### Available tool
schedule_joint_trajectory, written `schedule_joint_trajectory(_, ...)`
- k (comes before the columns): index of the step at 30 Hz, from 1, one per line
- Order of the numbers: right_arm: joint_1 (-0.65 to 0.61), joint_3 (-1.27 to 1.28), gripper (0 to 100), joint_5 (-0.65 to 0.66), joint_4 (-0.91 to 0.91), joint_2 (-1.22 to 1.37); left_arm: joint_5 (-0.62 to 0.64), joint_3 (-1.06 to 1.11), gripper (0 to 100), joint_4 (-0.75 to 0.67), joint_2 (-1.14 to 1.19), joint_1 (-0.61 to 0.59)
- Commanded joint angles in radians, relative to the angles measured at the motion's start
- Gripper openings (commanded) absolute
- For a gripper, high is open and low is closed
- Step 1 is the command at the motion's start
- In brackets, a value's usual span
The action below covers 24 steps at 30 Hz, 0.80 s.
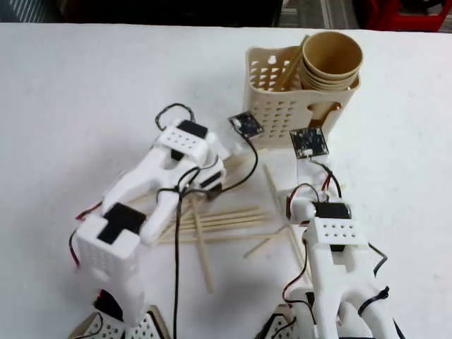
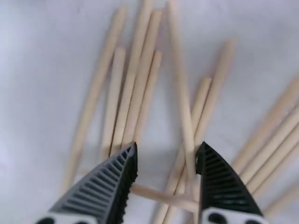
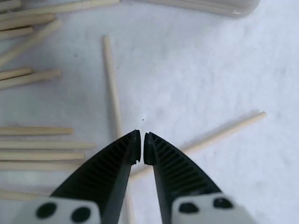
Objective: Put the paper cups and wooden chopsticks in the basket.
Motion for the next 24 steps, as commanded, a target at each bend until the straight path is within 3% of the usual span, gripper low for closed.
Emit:
schedule_joint_trajectory(1, 0.005, -0.044, 2.8, 0.000, -0.013, -0.013, -0.008, -0.120, 19, 0.061, 0.053, 0.001)
schedule_joint_trajectory(8, 0.008, -0.044, 2.8, 0.000, -0.013, -0.013, -0.015, -0.222, 2, 0.172, 0.153, 0.053)
schedule_joint_trajectory(18, 0.008, -0.044, 2.8, 0.000, -0.013, -0.013, -0.015, -0.230, 2, 0.285, 0.163, 0.077)
schedule_joint_trajectory(24, 0.008, -0.044, 2.8, 0.000, -0.013, -0.013, -0.017, -0.210, 2, 0.324, 0.048, 0.081)
